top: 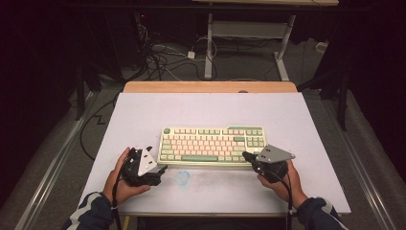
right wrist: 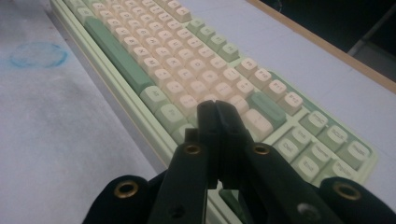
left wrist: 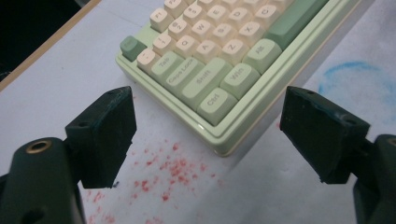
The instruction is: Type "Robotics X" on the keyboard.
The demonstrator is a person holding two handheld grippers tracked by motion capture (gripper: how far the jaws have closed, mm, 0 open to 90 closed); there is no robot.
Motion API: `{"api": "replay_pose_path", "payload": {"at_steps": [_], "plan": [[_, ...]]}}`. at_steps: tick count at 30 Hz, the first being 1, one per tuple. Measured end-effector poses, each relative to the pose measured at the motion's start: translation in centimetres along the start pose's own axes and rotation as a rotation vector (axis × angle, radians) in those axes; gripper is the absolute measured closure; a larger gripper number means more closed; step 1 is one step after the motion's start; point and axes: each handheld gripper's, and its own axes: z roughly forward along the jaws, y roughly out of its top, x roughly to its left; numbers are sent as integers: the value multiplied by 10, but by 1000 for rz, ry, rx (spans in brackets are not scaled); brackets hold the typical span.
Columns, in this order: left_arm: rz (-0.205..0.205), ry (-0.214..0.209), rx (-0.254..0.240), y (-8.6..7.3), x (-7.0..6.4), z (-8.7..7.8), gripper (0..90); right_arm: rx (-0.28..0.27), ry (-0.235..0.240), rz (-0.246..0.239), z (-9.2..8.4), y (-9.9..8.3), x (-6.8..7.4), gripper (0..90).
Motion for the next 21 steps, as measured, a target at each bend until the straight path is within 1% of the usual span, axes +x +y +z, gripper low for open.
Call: {"api": "replay_pose_path", "payload": {"at_steps": [2,5,8,10,12,14,15,18,19,21], "plan": [[1,9,4,-2,1,-2,174,13,15,-5,9,6,-1,900],[-2,16,13,-4,2,-4,173,41,26,-16,24,16,-3,900],[-10,16,11,-4,3,-5,173,48,33,-31,40,27,-3,900],[-7,17,8,-4,3,-5,173,40,36,-47,49,33,-2,900],[-7,17,12,-5,3,-5,173,39,23,-73,58,38,1,900],[-5,16,17,-5,3,-4,174,45,29,-73,66,42,2,900],[-3,17,20,-6,3,-4,173,60,31,-79,70,44,3,900],[-4,15,22,-6,3,-5,174,86,39,-67,81,46,2,900],[-2,17,23,-6,3,-5,173,94,33,-70,84,47,1,900],[-5,16,25,-6,3,-4,173,109,32,-57,90,47,1,900]]}}
